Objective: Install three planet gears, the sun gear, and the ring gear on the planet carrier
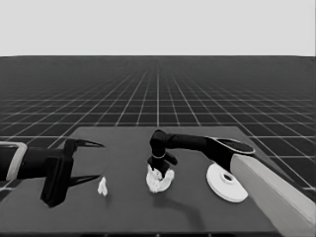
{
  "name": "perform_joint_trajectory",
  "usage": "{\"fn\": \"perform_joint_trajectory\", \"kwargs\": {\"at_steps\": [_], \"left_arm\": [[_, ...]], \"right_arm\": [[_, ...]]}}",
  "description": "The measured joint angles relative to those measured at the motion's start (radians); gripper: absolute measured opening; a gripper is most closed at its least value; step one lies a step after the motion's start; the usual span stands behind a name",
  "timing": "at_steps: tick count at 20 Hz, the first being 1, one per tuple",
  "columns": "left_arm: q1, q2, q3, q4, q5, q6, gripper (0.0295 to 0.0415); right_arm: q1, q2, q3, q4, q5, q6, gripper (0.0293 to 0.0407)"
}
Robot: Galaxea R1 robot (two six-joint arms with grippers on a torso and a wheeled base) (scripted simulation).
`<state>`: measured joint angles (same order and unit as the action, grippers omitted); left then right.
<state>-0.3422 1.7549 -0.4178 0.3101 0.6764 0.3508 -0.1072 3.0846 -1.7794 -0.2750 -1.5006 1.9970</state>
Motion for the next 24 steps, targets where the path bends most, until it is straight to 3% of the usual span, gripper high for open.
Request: {"fn": "perform_joint_trajectory", "kwargs": {"at_steps": [24], "left_arm": [[0.000,0.000,0.000,0.000,0.000,0.000,0.0385]], "right_arm": [[0.000,0.000,0.000,0.000,0.000,0.251,0.0312]]}}
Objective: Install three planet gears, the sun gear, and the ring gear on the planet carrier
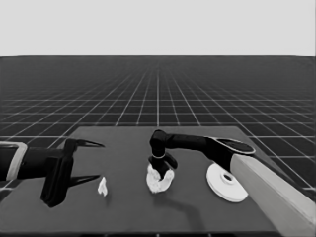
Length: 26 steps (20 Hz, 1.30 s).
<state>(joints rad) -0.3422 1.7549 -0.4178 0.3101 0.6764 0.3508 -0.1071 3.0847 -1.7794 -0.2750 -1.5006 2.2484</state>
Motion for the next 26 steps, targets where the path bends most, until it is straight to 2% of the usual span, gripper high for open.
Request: {"fn": "perform_joint_trajectory", "kwargs": {"at_steps": [10,12,13,15,20,21,22,24,26], "left_arm": [[0.000,0.000,0.000,0.000,0.000,0.000,0.0385],[0.000,0.000,0.000,0.000,0.000,0.000,0.0385],[0.000,0.000,0.000,0.000,0.000,0.000,0.0385],[0.000,0.000,0.000,0.000,0.000,0.000,0.0385],[0.000,0.000,0.000,0.000,0.000,0.000,0.0385],[0.000,0.000,0.000,0.000,0.000,0.000,0.0385],[0.000,0.000,0.000,0.000,0.000,0.000,0.0385],[0.000,0.000,0.000,0.000,0.000,0.000,0.0385],[0.000,0.000,0.000,0.000,0.000,0.000,0.0385]], "right_arm": [[0.000,0.000,0.000,0.000,0.000,0.105,0.0312],[0.000,0.000,0.000,0.000,0.000,0.115,0.0371],[0.000,0.000,0.000,0.000,0.000,0.117,0.0381],[0.000,0.000,0.000,0.000,0.000,0.119,0.0384],[0.000,0.000,0.000,0.000,0.000,0.120,0.0385],[0.049,-0.009,0.039,0.043,-0.026,-0.273,0.0393],[0.087,-0.012,0.057,0.070,-0.037,-0.520,0.0391],[0.121,-0.015,0.069,0.099,-0.040,-0.756,0.0386],[0.132,-0.016,0.072,0.110,-0.039,-0.839,0.0385]]}}
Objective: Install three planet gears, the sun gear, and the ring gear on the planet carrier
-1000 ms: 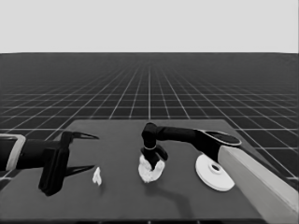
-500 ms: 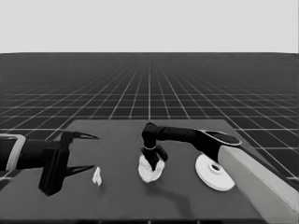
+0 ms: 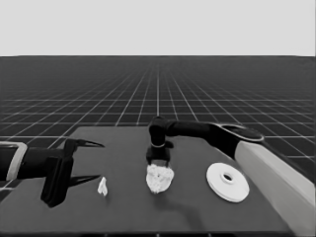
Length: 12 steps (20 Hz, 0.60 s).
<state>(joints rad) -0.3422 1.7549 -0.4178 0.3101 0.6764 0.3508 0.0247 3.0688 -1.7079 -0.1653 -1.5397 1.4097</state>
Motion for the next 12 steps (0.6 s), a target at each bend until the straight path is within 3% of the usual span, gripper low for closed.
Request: {"fn": "perform_joint_trajectory", "kwargs": {"at_steps": [4,5,6,7,9,12], "left_arm": [[0.000,0.000,0.000,0.000,0.000,0.000,0.0385],[0.000,0.000,0.000,0.000,0.000,0.000,0.0385],[0.000,0.000,0.000,0.000,0.000,0.000,0.0385],[0.000,0.000,0.000,0.000,0.000,0.000,0.0385],[0.000,0.000,0.000,0.000,0.000,0.000,0.0385],[0.000,0.000,0.000,0.000,0.000,0.000,0.0385]], "right_arm": [[0.004,-0.001,0.001,0.005,0.001,-0.039,0.0385],[-0.120,-0.277,0.458,-0.213,0.149,-0.455,0.0404],[-0.238,-0.700,0.812,-0.344,0.235,-0.718,0.0395],[-0.302,-0.964,1.019,-0.422,0.285,-0.873,0.0389],[-0.356,-1.196,1.217,-0.494,0.333,-1.017,0.0385],[-0.375,-1.288,1.301,-0.524,0.354,-1.078,0.0385]]}}
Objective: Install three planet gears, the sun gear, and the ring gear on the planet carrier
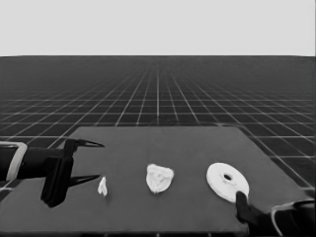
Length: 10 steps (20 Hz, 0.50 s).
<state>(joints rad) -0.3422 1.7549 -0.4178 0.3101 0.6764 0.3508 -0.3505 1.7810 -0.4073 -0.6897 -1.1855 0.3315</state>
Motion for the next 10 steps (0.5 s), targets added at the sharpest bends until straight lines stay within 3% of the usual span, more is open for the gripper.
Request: {"fn": "perform_joint_trajectory", "kwargs": {"at_steps": [2,3,4,6,10], "left_arm": [[0.000,0.000,0.000,0.000,0.000,0.000,0.0385],[0.000,0.000,0.000,0.000,0.000,0.000,0.0385],[0.000,0.000,0.000,0.000,0.000,0.000,0.0385],[0.000,0.000,0.000,0.000,0.000,0.000,0.0385],[0.000,0.000,0.000,0.000,0.000,0.000,0.0385]], "right_arm": [[-0.003,-0.015,0.014,-0.005,0.004,-0.010,0.0385],[0.286,0.061,-0.218,0.386,-0.071,0.250,0.0396],[0.384,0.161,-0.456,0.508,-0.156,0.377,0.0393],[0.412,0.294,-0.737,0.568,-0.251,0.473,0.0387],[0.415,0.375,-0.901,0.589,-0.296,0.503,0.0385]]}}
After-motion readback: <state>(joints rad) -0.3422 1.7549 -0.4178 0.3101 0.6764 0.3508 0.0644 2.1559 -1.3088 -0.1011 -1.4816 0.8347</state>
